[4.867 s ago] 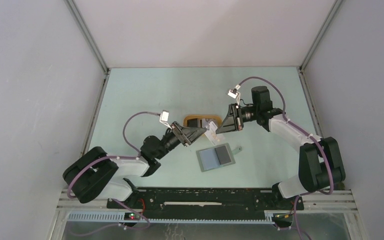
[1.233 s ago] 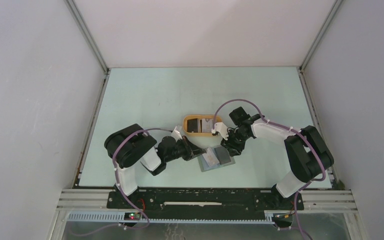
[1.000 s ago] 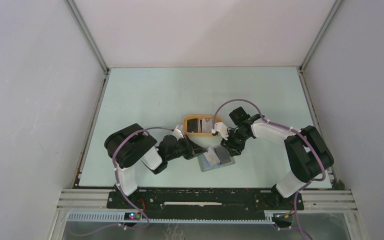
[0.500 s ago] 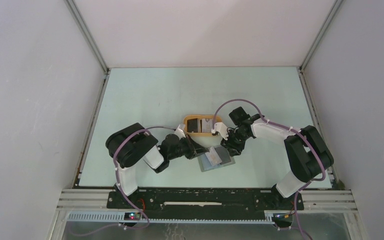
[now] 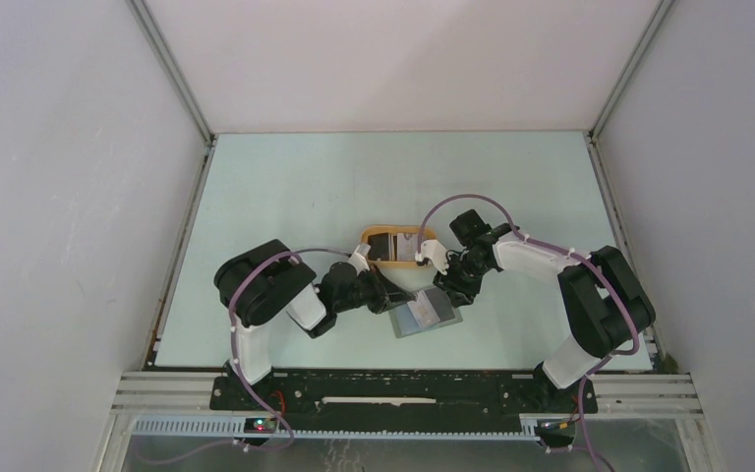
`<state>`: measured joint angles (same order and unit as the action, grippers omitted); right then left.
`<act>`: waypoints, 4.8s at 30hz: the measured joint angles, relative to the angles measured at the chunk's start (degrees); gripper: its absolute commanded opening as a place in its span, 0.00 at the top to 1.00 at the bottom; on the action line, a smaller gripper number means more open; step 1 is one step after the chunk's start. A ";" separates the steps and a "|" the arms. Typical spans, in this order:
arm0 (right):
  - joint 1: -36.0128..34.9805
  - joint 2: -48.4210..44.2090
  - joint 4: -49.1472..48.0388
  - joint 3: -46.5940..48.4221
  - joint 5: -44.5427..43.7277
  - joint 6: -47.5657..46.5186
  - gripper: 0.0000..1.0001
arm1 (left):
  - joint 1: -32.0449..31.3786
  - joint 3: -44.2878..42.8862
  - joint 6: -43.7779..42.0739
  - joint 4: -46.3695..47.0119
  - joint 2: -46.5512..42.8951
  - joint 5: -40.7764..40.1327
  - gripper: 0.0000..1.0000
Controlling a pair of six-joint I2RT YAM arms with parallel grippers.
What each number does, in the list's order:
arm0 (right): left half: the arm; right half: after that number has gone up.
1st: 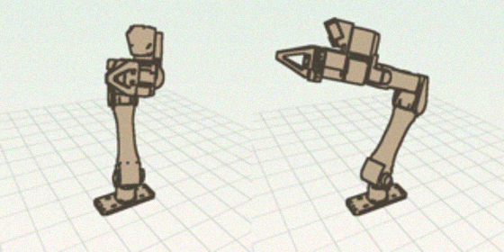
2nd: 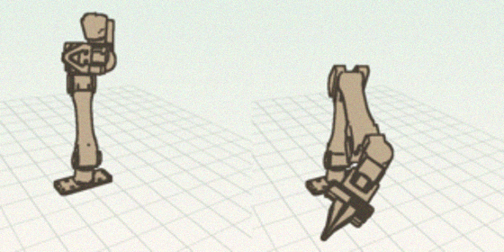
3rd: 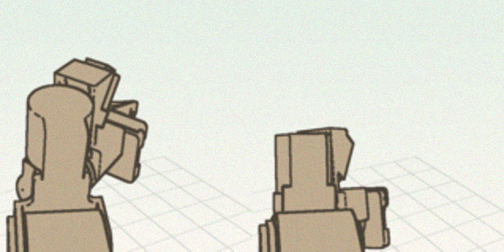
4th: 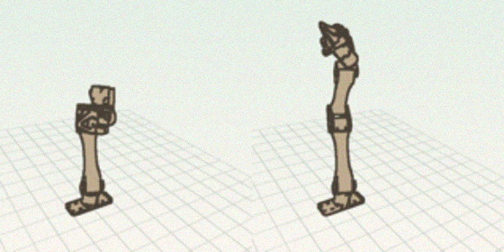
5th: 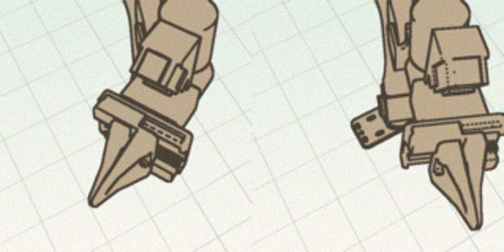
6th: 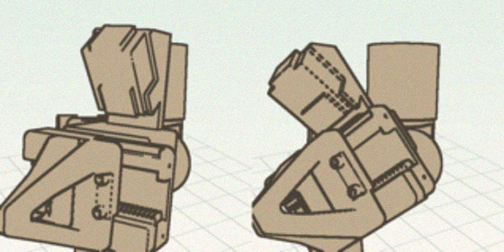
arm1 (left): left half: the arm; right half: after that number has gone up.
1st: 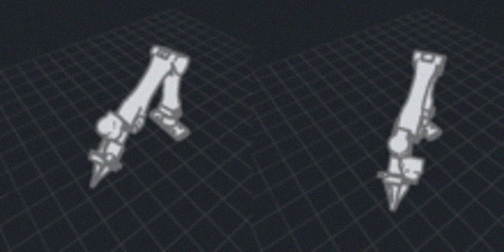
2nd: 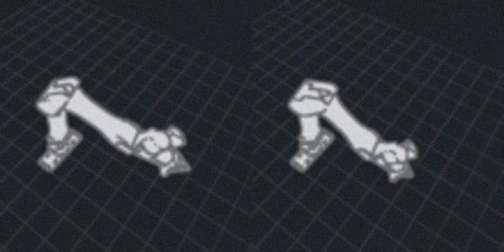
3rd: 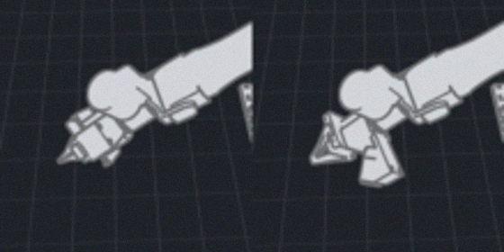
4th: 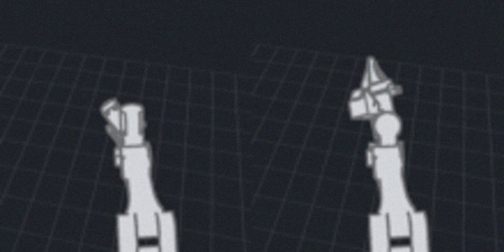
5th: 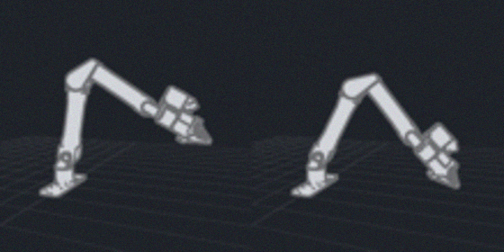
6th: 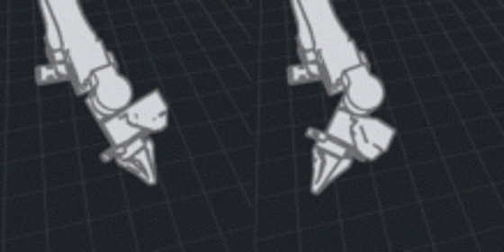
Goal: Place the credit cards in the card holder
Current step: Insert the credit card into the card holder.
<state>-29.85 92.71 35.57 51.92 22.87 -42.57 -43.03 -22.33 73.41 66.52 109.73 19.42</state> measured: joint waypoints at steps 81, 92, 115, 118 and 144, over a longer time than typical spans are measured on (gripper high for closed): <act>-24.98 -1.70 -11.82 1.01 -7.45 5.42 0.99 | 0.07 -4.57 0.20 -6.27 1.29 3.54 0.78; -25.09 -0.68 -11.78 0.90 -10.88 3.72 0.99 | 0.09 -4.70 0.20 -6.36 1.29 3.76 0.75; -16.37 -2.67 -10.05 -2.08 -11.76 1.88 0.99 | 0.07 -5.27 0.20 -6.73 1.27 4.00 0.71; -14.75 -3.43 -9.60 -2.47 -11.21 1.84 0.96 | 0.07 -5.29 0.20 -6.71 1.27 3.98 0.70; 12.76 -18.53 1.70 7.45 21.11 6.82 0.69 | 0.07 -1.60 -18.80 -36.61 -36.06 -4.81 0.62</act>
<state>-17.08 74.17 37.28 59.37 43.99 -35.75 -42.96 -23.92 54.61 29.91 73.67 14.61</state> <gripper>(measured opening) 0.280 0.362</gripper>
